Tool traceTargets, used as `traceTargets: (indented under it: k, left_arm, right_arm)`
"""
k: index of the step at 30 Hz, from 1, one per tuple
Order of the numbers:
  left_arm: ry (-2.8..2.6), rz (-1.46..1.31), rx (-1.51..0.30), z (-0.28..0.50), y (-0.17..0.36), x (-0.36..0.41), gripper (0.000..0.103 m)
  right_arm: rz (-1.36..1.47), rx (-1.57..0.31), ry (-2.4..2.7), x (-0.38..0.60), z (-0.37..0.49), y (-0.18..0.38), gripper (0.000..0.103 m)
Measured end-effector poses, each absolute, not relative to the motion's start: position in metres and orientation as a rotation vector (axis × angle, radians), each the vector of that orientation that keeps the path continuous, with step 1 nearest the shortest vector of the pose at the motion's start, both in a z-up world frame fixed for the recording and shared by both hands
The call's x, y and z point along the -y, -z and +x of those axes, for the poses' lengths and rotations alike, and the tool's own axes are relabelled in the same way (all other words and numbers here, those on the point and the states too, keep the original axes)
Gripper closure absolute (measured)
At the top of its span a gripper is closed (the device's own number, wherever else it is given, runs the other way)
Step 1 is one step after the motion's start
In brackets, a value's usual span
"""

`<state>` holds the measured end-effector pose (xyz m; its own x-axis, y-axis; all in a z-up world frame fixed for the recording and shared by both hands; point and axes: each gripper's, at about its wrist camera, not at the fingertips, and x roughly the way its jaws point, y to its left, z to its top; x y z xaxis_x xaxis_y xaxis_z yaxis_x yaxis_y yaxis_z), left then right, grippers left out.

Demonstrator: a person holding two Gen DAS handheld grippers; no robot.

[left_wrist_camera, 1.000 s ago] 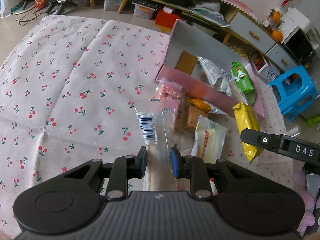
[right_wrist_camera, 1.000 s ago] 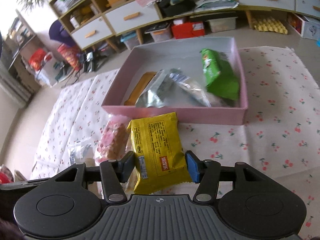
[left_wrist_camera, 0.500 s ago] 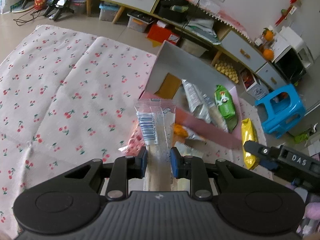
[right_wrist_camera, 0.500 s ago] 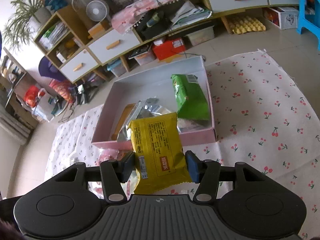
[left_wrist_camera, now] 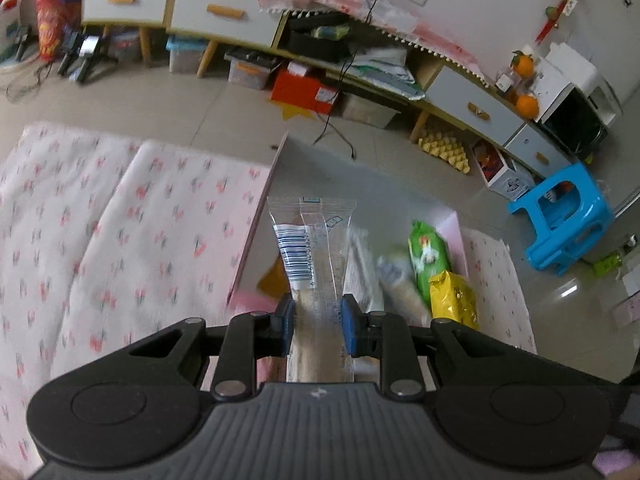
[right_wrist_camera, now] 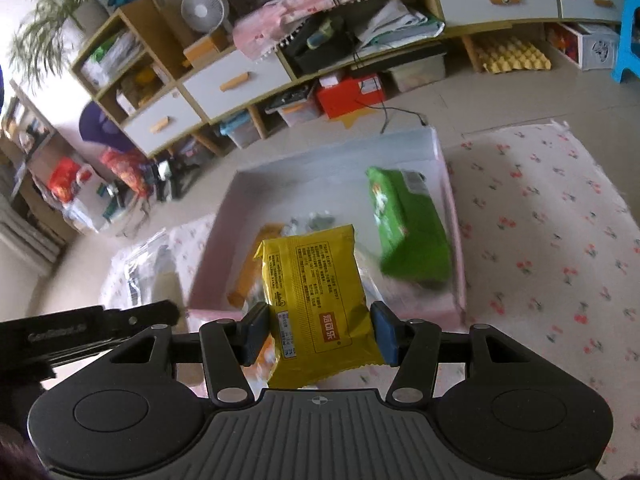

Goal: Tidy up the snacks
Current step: 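Carry the clear stick and yellow packet over the pink box with both grippers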

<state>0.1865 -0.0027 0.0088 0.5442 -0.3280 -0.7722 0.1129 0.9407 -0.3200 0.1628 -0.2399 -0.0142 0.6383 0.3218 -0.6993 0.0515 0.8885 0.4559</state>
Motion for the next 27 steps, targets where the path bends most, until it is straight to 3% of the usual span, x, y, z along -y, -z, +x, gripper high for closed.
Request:
traceTargets:
  k: [8, 27]
  left_arm:
    - [0.286, -0.167, -0.981, 0.222, 0.002, 0.026, 0.081]
    - [0.275, -0.054, -0.915, 0.259, 0.031, 0.038, 0.083]
  right_arm:
    - [0.594, -0.899, -0.228, 0.238, 0.197, 0.032, 0.049]
    - [0.505, -0.805, -0.151, 0.225, 0.238, 0.067, 0.049]
